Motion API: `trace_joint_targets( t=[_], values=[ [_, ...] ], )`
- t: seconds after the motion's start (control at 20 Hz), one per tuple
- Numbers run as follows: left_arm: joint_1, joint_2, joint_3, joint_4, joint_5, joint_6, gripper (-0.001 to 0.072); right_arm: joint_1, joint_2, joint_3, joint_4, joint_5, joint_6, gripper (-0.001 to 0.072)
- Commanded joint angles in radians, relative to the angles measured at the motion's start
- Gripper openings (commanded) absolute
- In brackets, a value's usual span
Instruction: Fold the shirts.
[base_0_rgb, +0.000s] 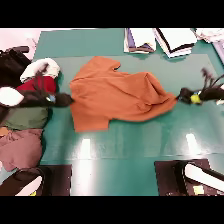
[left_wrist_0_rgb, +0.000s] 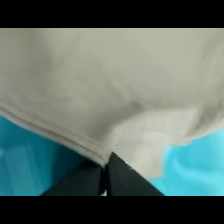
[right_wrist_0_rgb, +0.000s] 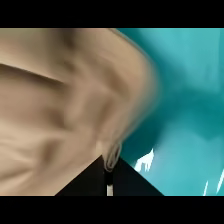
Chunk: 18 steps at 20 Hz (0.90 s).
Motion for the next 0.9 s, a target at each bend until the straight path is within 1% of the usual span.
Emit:
trace_joint_targets(
  t=[0.0,0.15,0.3,0.4,0.45,0.55,0.65,0.75,0.85],
  values=[
    [0.000,0.099,0.257,0.129,-0.024,-0.050,0.0023,0.050,0.162,0.214,0.005,0.022,-0.011,0.0016],
    [0.000,0.172,0.589,0.168,-0.026,-0.050,0.0023,0.052,0.303,0.469,0.003,0.019,-0.011,0.0016],
    [0.000,0.189,0.899,0.170,-0.034,-0.049,0.0023,0.053,0.391,0.683,-0.009,0.021,-0.011,0.0016],
    [0.000,0.189,1.060,0.174,-0.036,-0.049,0.0022,0.053,0.428,0.806,-0.077,0.037,0.000,0.0016],
    [0.000,0.189,1.120,0.185,-0.034,-0.048,0.0022,0.053,0.438,0.865,-0.133,0.056,0.024,0.0016],
    [0.000,0.189,1.175,0.232,-0.034,-0.049,0.0022,0.053,0.433,0.969,-0.241,0.109,0.075,0.0015],
    [0.000,0.182,1.167,0.311,-0.069,-0.060,0.0022,0.053,0.402,1.059,-0.278,0.185,0.090,0.0015],
    [0.000,0.157,1.112,0.408,-0.166,-0.092,0.0023,0.053,0.346,1.117,-0.281,0.265,0.091,0.0014],
    [0.000,0.105,1.020,0.469,-0.278,-0.105,0.0023,0.054,0.288,1.092,-0.274,0.310,0.117,0.0015]
  ],
)
